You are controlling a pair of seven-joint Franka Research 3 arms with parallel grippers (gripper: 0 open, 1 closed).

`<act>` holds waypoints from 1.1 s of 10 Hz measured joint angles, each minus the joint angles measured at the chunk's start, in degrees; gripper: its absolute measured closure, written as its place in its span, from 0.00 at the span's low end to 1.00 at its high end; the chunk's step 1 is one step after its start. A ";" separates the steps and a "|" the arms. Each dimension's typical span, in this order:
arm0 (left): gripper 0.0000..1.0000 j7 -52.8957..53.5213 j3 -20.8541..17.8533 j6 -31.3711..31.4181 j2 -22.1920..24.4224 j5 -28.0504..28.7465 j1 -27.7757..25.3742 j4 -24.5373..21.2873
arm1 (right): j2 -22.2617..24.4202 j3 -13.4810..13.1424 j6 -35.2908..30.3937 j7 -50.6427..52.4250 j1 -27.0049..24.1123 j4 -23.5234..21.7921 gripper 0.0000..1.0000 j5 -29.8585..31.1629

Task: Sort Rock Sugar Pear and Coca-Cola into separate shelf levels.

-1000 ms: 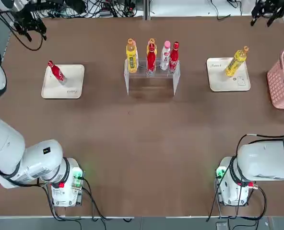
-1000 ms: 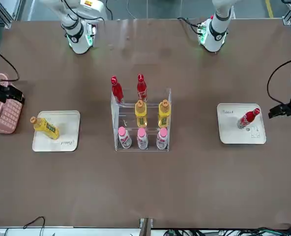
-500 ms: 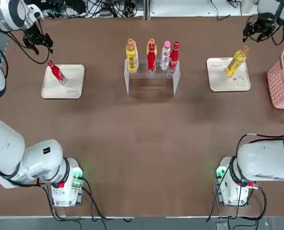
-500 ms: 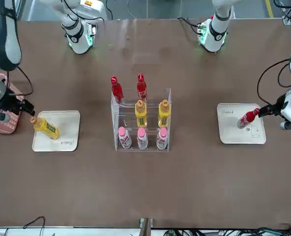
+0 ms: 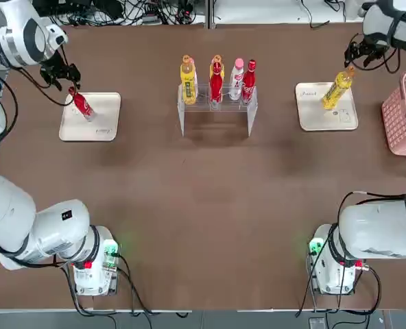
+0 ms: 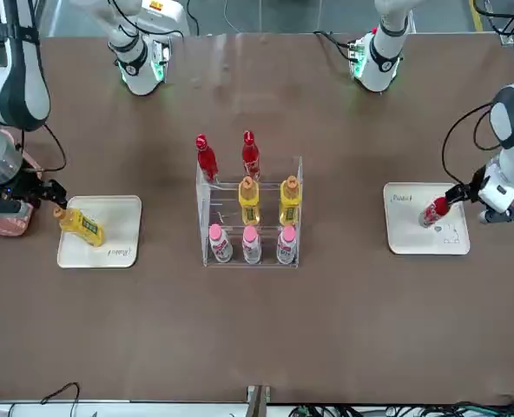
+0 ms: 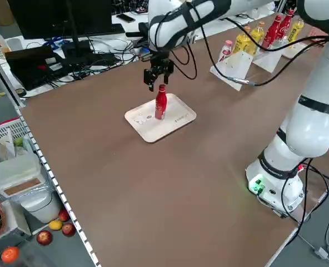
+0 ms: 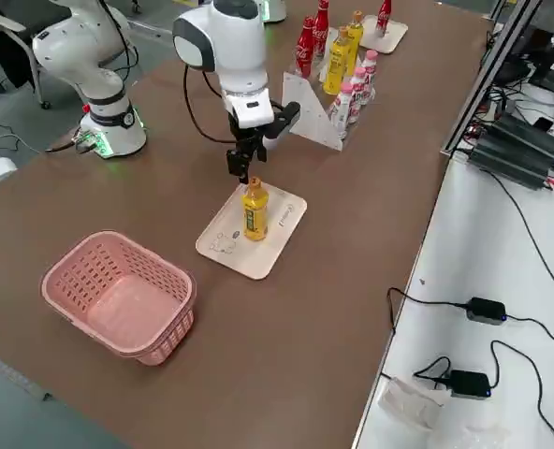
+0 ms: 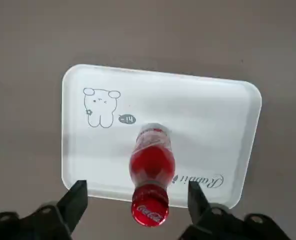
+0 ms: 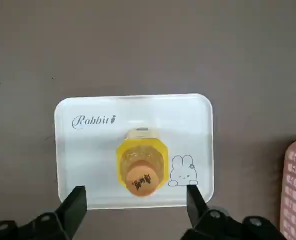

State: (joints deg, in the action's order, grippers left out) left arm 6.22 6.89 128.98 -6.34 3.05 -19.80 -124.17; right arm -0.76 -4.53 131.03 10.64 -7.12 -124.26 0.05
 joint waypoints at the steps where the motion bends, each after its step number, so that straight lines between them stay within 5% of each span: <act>1: 0.21 0.00 0.00 0.80 0.46 0.00 0.00 -1.13 | 0.00 0.00 1.45 0.04 0.00 -1.64 0.11 0.00; 4: 0.33 -0.02 -0.01 2.77 0.64 0.00 -0.02 -2.76 | 0.01 0.01 3.67 0.06 0.00 -3.78 0.11 0.00; 7: 0.62 -0.02 0.10 3.17 0.65 -0.01 0.00 -2.95 | 0.00 0.06 4.17 0.06 0.00 -5.03 0.15 0.00; 8: 0.68 -0.02 0.15 3.28 0.65 0.09 0.00 -2.96 | 0.01 0.07 4.17 0.06 0.00 -5.10 0.24 0.00; 11: 0.68 -3.78 1.55 0.20 1.80 0.09 0.11 -0.51 | 0.01 0.08 4.17 0.00 0.00 -5.13 0.41 0.00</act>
State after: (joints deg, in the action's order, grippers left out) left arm 2.44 8.44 129.18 -4.53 3.14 -19.69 -124.68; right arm -0.75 -4.45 135.20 10.64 -7.12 -129.40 0.05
